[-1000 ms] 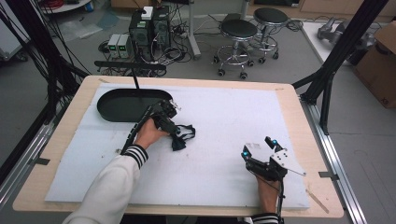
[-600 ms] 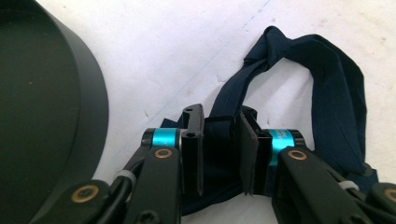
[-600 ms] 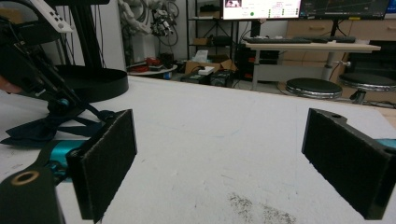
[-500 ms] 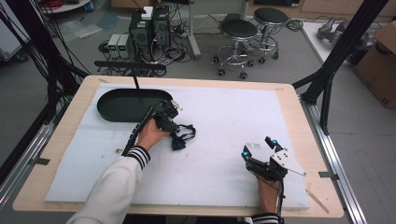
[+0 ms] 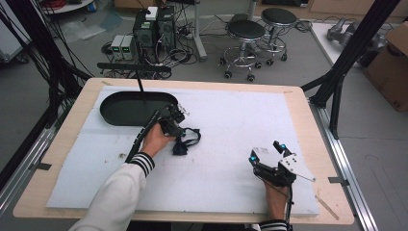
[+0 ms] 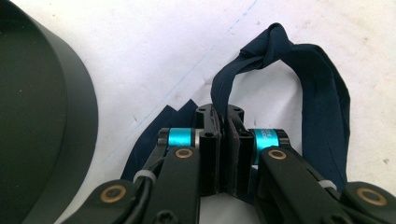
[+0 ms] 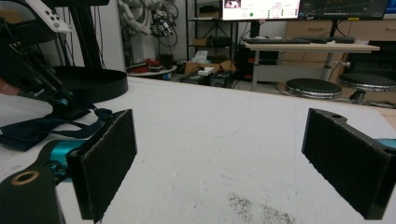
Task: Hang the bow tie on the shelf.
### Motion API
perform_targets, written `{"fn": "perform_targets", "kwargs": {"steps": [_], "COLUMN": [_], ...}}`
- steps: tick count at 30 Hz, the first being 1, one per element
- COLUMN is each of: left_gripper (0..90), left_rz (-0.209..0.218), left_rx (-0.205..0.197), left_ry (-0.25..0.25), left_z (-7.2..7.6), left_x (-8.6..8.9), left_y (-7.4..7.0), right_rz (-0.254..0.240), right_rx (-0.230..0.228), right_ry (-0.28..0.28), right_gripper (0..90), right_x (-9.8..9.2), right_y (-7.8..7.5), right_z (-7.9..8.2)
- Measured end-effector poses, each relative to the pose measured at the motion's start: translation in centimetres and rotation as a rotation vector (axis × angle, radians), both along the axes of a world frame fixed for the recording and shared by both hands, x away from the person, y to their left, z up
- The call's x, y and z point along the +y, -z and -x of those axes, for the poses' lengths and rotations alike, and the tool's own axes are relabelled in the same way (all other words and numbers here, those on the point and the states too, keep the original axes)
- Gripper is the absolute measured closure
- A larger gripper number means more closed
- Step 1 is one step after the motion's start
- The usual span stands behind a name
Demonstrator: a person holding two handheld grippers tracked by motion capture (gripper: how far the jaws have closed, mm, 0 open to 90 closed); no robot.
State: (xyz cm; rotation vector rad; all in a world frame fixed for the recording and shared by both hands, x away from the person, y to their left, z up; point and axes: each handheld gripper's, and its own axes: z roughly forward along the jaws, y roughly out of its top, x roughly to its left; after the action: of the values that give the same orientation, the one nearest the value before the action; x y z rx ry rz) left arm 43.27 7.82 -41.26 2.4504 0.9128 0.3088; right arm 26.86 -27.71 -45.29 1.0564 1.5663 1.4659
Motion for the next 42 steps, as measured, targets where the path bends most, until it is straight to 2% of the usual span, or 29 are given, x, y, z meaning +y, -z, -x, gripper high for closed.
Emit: {"fn": "perform_targets", "kwargs": {"steps": [9,18,27,37,42], "left_gripper": [85.6,85.7,85.7,85.7,85.7], "left_rz": [0.010,0.057,0.134,0.217,0.246], "left_rx": [-0.018,-0.057,-0.152,-0.302,-0.354], "left_ry": [-0.013,-0.031,-0.013,-0.043,-0.050], "left_z": [0.2,0.4,1.5,2.1,2.6], "left_x": [0.2,0.9,1.9,3.3,4.0], "left_y": [-0.6,-1.6,-3.7,-5.7,-6.7], "right_rz": [-0.002,-0.003,0.004,0.006,0.000], "right_rx": [-0.006,-0.005,-0.005,-0.008,-0.001], "right_ry": [0.001,0.002,0.002,0.002,0.003], "right_gripper": [9.3,9.2,9.3,9.3,9.3], "right_x": [0.0,0.0,0.0,0.0,0.0], "right_y": [0.0,0.0,0.0,0.0,0.0], "right_z": [0.0,0.0,0.0,0.0,0.0]}}
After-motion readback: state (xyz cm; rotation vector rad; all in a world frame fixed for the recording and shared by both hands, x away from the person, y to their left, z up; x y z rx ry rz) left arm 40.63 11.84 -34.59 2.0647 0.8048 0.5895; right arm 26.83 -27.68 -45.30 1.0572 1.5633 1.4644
